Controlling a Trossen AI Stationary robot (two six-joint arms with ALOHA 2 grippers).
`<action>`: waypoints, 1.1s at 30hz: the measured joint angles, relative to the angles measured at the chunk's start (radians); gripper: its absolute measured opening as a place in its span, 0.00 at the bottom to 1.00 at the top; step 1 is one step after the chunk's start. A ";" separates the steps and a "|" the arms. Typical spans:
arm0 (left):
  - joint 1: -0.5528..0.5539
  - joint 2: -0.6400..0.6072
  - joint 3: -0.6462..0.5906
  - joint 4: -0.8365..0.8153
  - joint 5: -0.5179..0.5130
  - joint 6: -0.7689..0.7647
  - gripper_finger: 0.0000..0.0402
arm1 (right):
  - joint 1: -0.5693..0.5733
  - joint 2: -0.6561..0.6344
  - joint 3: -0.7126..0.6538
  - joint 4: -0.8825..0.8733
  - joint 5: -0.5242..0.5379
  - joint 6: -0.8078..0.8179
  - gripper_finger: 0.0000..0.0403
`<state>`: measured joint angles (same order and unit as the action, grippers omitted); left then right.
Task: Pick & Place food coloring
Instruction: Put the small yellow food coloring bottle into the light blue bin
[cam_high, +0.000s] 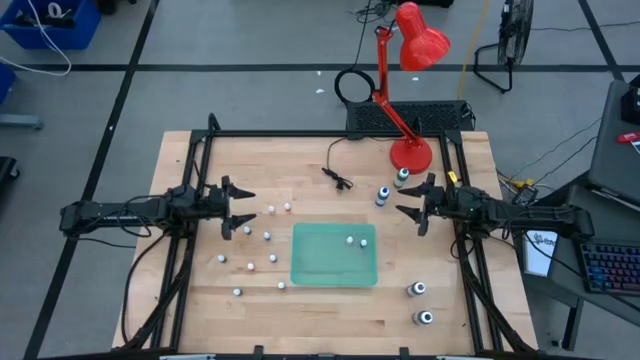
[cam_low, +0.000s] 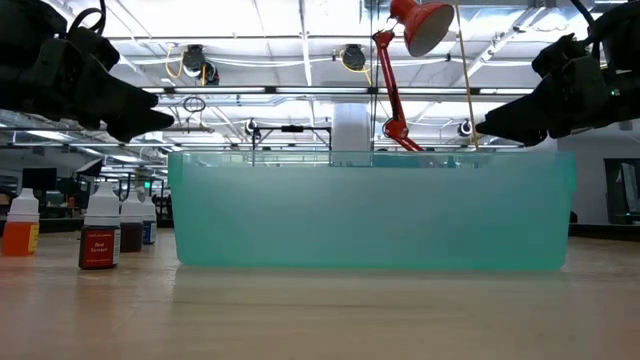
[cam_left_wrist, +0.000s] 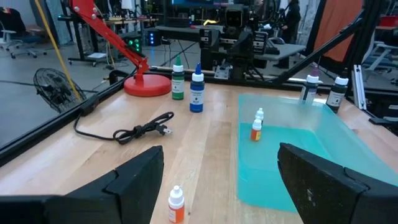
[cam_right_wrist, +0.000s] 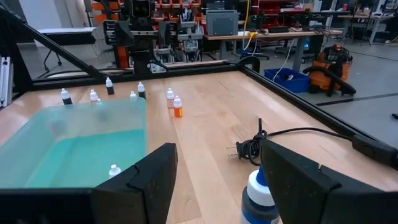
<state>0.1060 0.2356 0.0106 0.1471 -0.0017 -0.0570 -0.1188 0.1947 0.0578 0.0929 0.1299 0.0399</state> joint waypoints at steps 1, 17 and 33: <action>0.000 0.000 0.000 0.015 0.000 0.000 0.77 | 0.000 0.000 0.000 0.000 0.000 0.000 0.54; -0.002 0.000 0.000 0.069 -0.043 -0.146 0.77 | 0.000 0.000 -0.001 0.000 0.000 0.000 0.54; 0.111 0.687 0.629 -0.534 -0.147 -0.116 0.77 | 0.000 0.000 -0.001 0.000 0.000 0.000 0.53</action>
<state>0.2166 0.9228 0.6394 -0.3872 -0.1489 -0.1729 -0.1188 0.1947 0.0570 0.0933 0.1295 0.0402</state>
